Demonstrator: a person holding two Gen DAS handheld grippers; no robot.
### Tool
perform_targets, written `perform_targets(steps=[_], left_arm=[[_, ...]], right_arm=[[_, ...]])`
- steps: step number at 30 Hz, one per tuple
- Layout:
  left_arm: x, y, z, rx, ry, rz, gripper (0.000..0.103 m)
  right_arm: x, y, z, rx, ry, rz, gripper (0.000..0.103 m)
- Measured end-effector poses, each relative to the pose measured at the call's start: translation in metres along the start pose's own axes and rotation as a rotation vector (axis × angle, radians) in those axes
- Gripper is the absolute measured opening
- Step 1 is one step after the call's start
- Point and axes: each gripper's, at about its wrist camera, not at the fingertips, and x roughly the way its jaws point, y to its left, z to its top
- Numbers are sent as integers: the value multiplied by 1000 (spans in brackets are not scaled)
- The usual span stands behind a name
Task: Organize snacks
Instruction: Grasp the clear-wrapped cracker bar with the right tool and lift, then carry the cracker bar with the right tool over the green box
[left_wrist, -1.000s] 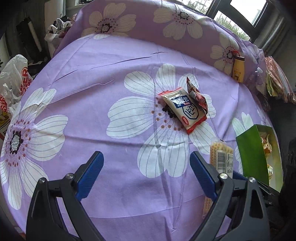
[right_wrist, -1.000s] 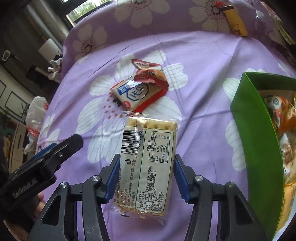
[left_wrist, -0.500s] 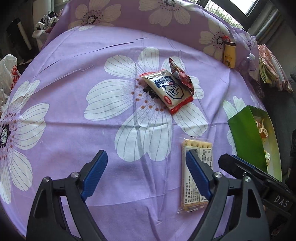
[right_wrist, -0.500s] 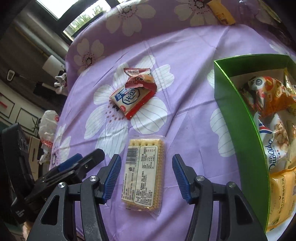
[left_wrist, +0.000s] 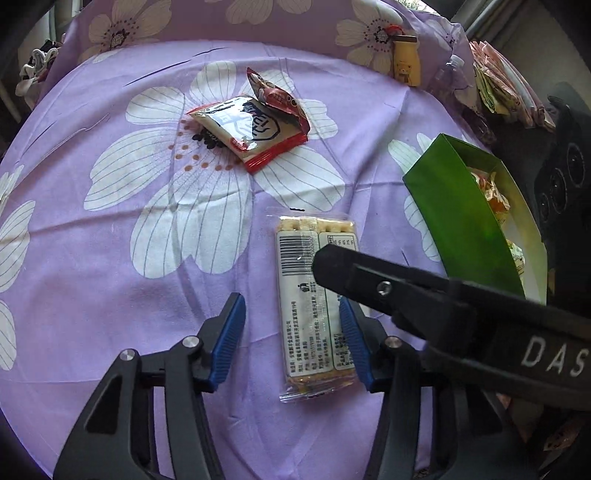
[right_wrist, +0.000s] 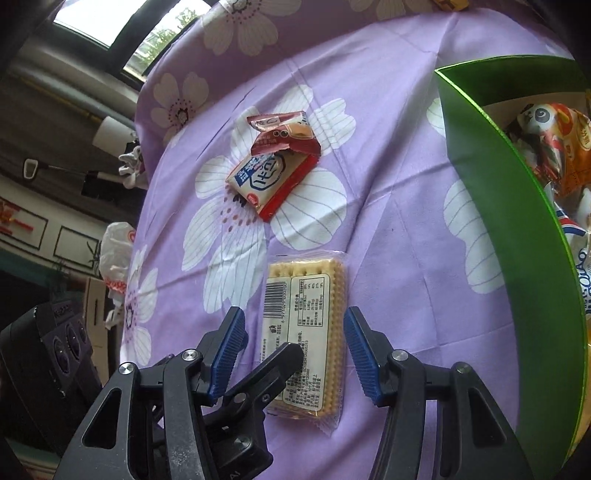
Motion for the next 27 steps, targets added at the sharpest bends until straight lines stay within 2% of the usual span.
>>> perform_targets(steps=[3, 9, 11, 13, 17, 21, 27], left_arm=[[2, -2, -1, -7, 7, -47, 38], [0, -10, -4, 8, -22, -39, 36], [-8, -16, -3, 22, -59, -27, 35], [-17, -22, -2, 48, -102, -12, 35], [-35, -30, 2, 58, -165, -31, 35], [-50, -43, 7, 74, -231, -39, 36], [-69, -73, 14, 132, -299, -92, 37]], right_arm=[[8, 0, -1, 5, 21, -1, 58], [11, 0, -2, 7, 15, -15, 57], [6, 1, -2, 8, 4, -11, 55], [-3, 6, -2, -11, -26, -11, 54], [-30, 19, -3, -71, -113, -20, 54], [-58, 23, -4, -84, -187, 9, 54], [-103, 21, -6, -95, -315, 15, 54]])
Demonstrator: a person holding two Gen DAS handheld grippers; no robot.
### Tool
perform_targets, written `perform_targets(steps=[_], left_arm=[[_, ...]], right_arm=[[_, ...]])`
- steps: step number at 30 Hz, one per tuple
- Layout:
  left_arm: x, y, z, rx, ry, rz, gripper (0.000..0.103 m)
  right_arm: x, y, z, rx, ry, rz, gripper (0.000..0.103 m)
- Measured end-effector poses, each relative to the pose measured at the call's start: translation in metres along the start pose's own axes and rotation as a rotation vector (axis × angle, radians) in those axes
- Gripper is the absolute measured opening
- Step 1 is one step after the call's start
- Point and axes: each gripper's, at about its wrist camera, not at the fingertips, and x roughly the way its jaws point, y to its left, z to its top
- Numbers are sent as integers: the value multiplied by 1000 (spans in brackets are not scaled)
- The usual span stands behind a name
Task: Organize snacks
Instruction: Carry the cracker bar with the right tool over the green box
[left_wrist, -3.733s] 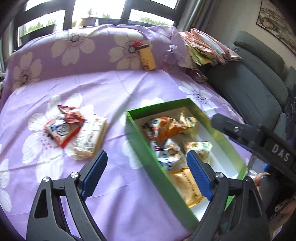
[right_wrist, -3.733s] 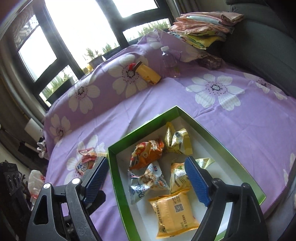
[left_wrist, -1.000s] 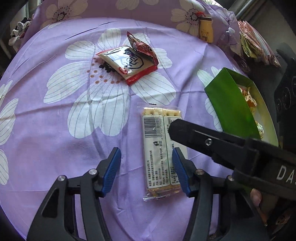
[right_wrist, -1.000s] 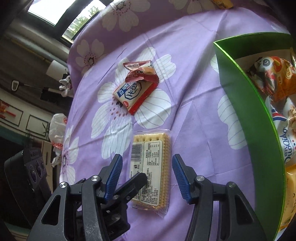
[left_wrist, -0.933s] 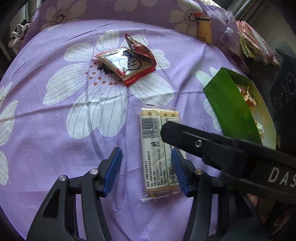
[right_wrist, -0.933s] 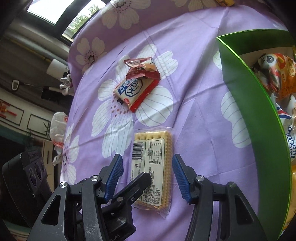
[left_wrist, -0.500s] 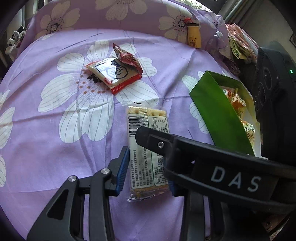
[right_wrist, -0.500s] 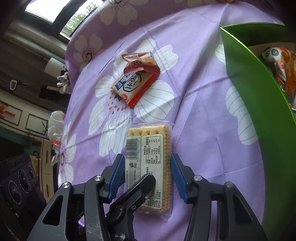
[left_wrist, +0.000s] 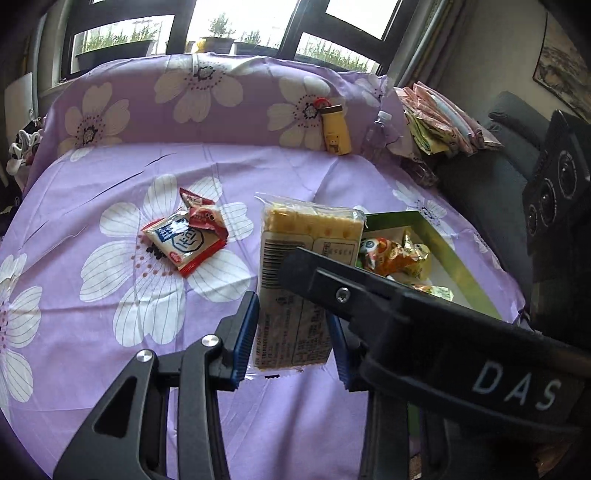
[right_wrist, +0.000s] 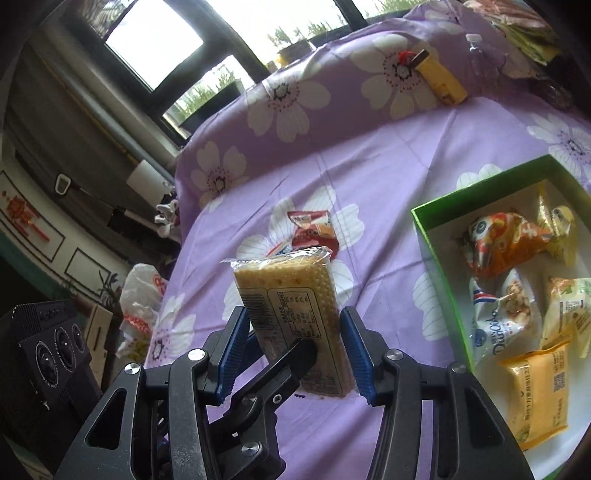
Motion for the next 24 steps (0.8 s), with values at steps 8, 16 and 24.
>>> perform_targets(steps=[8, 16, 24], left_arm=[[6, -50, 15, 87, -61, -69, 38], [29, -93, 18, 138, -25, -146, 39], [62, -121, 15, 161, 57, -211, 38]], right_arm=[[-48, -28, 12, 50, -142, -53, 55], [-77, -69, 15, 129, -202, -114, 55], [-87, -107, 15, 205, -197, -190, 55]])
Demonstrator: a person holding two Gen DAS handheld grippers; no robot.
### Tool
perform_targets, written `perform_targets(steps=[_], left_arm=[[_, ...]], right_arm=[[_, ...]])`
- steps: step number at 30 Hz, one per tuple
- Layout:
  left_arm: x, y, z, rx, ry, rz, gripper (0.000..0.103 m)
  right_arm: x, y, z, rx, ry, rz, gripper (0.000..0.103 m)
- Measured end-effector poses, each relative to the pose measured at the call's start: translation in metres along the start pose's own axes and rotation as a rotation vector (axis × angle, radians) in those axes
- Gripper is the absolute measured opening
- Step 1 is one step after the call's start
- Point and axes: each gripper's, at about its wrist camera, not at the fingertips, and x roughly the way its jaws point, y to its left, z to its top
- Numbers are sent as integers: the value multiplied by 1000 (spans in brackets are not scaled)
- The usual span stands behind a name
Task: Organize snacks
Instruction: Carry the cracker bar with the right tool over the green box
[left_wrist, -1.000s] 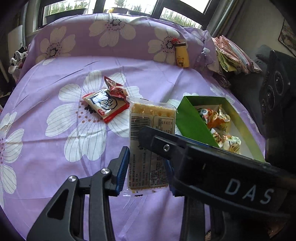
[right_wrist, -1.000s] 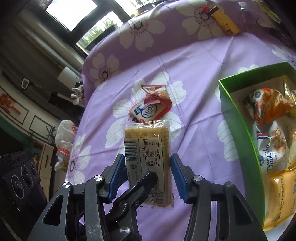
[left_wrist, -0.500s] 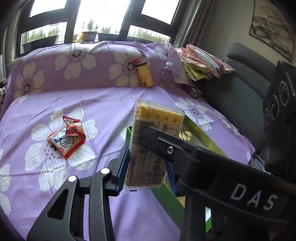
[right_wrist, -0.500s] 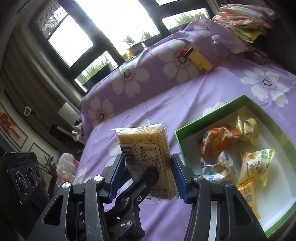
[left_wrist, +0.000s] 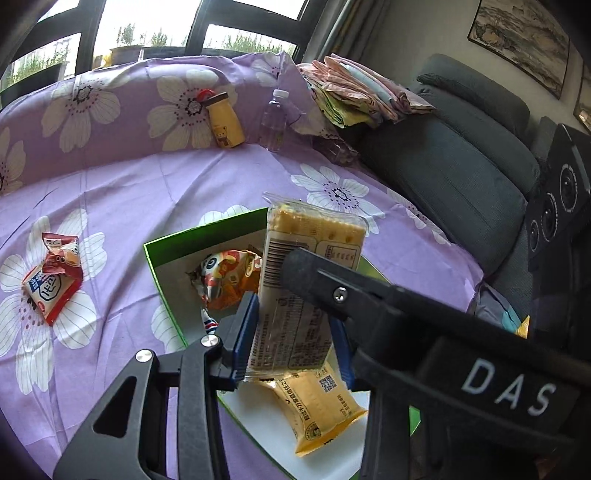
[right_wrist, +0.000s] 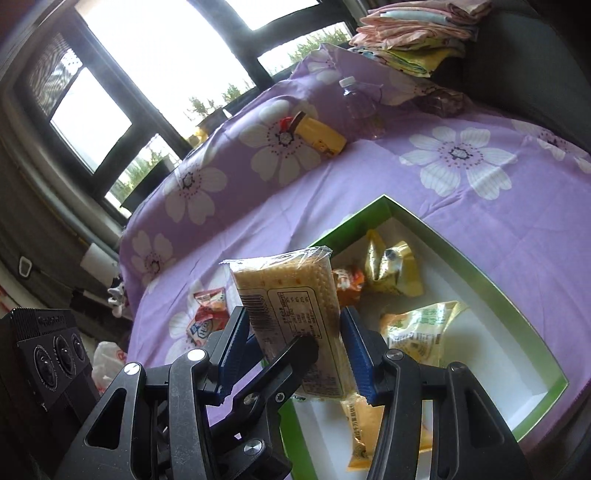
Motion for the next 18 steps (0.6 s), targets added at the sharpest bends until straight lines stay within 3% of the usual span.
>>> perform_targets(steps=[14, 18], left_arm=[[44, -2, -4, -33, 152, -30, 39], [48, -4, -6, -17, 162, -24, 39]], right_arm=[[24, -36, 2, 92, 92, -80, 55], [27, -40, 1, 102, 103, -99, 55]])
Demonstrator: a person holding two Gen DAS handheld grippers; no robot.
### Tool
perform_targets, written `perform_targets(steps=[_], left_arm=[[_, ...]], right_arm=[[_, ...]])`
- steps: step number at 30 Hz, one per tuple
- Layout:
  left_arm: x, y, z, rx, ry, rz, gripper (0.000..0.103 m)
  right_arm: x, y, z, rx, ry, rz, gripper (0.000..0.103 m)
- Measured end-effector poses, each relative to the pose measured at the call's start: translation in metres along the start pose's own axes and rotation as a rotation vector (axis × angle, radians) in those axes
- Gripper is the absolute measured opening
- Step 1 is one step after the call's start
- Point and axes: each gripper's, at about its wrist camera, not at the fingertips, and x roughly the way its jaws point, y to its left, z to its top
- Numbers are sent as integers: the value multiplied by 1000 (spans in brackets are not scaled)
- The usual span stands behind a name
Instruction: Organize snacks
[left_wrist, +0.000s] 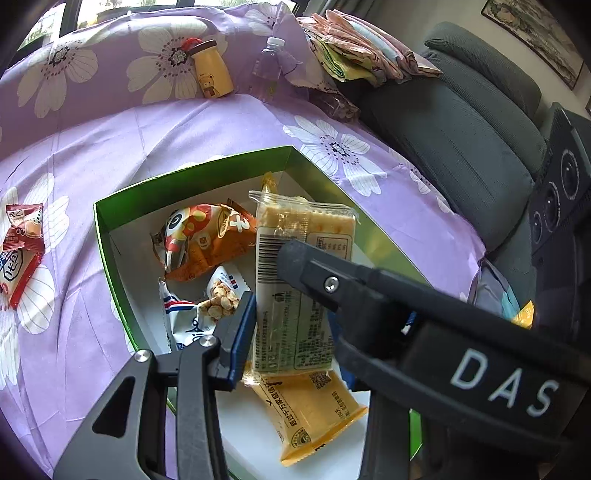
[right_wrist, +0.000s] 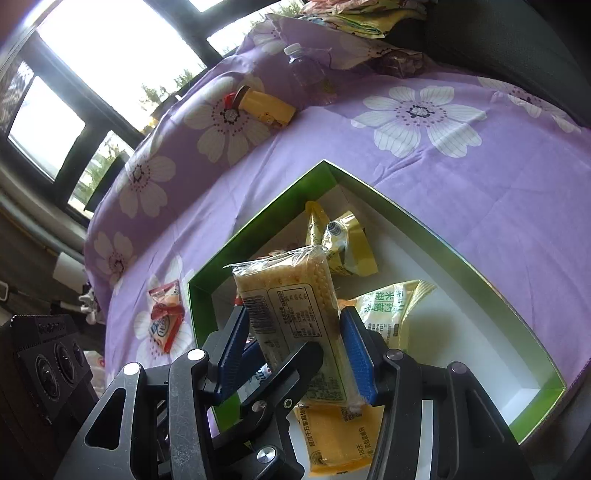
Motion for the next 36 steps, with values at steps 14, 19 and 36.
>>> perform_targets(steps=[14, 19, 36], left_arm=[[7, 6, -2, -18, 35, 0, 40], [8, 5, -3, -14, 40, 7, 40], [-2, 15, -6, -42, 30, 7, 44]], right_arm=[[11, 0, -1, 3, 42, -27, 55], [14, -1, -1, 6, 58, -32, 55], [19, 7, -4, -6, 79, -30, 56]])
